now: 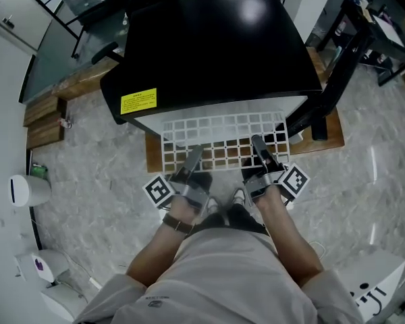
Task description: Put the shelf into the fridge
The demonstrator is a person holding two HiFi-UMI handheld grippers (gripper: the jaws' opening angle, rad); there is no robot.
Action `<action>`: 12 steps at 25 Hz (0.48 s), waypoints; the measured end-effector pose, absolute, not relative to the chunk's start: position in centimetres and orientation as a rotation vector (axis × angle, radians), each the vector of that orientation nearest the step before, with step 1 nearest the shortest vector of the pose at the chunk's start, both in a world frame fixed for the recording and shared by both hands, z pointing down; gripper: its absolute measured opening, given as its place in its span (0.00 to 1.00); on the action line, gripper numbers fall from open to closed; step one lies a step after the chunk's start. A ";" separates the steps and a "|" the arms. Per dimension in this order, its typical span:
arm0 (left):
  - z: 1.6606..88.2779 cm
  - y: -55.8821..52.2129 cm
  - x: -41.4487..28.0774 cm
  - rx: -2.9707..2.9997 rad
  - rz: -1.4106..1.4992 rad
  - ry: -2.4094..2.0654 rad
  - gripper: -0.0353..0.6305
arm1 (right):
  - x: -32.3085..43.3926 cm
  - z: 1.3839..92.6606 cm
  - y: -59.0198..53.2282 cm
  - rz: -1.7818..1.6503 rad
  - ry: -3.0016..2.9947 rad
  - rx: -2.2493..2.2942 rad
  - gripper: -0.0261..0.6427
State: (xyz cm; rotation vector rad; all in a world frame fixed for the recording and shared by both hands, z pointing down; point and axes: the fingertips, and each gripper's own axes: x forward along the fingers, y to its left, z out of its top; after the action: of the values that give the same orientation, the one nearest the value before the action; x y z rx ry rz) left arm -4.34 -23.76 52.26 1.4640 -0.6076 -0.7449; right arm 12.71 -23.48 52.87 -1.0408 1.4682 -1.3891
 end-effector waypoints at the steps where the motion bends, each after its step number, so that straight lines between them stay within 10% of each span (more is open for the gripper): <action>1: 52.2 -23.8 -4.2 1.464 -0.749 -0.615 0.10 | 12.9 52.9 -23.6 -1.389 1.472 -1.044 0.11; 12: 52.2 -25.7 -3.7 1.460 -0.769 -0.663 0.10 | 13.5 52.7 -26.1 -1.387 1.505 -1.053 0.11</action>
State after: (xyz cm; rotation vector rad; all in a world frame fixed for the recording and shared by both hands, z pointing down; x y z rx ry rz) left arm -3.73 -25.70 52.21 1.4601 -0.6632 -0.7695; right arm 13.52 -26.10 52.68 -1.0529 1.5047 -1.3874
